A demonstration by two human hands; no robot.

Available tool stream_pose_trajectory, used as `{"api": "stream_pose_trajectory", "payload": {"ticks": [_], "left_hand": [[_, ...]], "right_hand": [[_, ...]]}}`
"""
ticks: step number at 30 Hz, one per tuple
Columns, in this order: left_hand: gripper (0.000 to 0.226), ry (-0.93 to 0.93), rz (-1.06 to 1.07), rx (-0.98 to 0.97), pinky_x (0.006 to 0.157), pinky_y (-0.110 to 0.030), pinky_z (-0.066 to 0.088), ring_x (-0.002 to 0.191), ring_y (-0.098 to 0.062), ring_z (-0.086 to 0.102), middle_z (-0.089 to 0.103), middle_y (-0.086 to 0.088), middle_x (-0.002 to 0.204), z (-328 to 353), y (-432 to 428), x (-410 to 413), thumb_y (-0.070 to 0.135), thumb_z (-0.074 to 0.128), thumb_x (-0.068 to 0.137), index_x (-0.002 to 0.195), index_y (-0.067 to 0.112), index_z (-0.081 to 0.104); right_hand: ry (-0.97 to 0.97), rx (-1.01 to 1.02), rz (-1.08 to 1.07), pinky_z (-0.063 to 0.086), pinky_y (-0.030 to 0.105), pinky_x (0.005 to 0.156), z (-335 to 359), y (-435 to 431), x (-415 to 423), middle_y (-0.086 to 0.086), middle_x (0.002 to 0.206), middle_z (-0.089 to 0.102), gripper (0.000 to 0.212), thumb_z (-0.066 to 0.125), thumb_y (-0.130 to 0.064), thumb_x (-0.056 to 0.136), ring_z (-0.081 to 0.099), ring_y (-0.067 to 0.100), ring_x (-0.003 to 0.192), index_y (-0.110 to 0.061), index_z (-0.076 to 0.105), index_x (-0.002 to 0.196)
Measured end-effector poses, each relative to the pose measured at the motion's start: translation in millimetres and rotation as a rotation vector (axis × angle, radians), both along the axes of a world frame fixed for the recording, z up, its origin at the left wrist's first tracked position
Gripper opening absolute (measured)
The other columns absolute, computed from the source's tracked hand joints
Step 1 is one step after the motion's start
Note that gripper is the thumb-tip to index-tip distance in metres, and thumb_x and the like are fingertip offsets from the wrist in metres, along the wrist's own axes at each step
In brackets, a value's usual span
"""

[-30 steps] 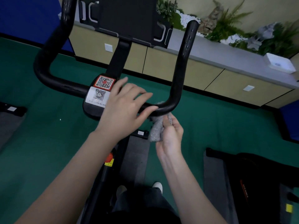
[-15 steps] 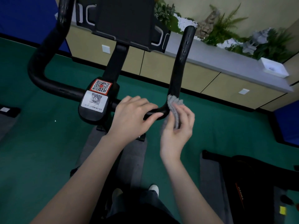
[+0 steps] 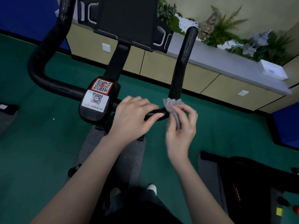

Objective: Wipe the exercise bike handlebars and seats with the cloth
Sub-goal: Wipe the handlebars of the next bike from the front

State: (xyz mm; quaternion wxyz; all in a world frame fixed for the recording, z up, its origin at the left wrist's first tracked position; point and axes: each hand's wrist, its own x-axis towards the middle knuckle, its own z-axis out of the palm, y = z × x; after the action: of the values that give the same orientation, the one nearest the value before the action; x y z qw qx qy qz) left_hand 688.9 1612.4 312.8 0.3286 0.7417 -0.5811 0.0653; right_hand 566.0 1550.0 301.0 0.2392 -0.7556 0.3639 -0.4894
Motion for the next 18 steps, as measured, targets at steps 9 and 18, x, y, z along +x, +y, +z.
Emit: {"api": "stream_pose_trajectory", "payload": {"ticks": [9,18], "left_hand": [[0.046,0.027,0.092,0.068,0.081,-0.035,0.039,0.084,-0.019,0.062,0.071,0.005,0.084,8.8,-6.2,-11.2,0.057,0.046,0.089,0.094,0.021,0.074],[0.040,0.075,0.198,0.073,0.084,-0.038,0.042,0.086,-0.022,0.062,0.068,0.001,0.088,13.3,-33.0,-37.1,0.052,0.055,0.088,0.102,0.017,0.069]], "right_hand": [[0.197,-0.078,0.167,0.040,0.023,0.101,19.8,-34.2,-7.6,0.006,0.107,0.067,0.021,0.061,0.010,0.084,0.053,0.023,0.107,0.001,0.071,0.100],[0.282,-0.057,0.293,0.038,0.015,0.095,41.6,-92.1,5.5,0.007,0.107,0.066,0.022,0.060,0.007,0.084,0.053,0.025,0.106,-0.003,0.073,0.100]]}}
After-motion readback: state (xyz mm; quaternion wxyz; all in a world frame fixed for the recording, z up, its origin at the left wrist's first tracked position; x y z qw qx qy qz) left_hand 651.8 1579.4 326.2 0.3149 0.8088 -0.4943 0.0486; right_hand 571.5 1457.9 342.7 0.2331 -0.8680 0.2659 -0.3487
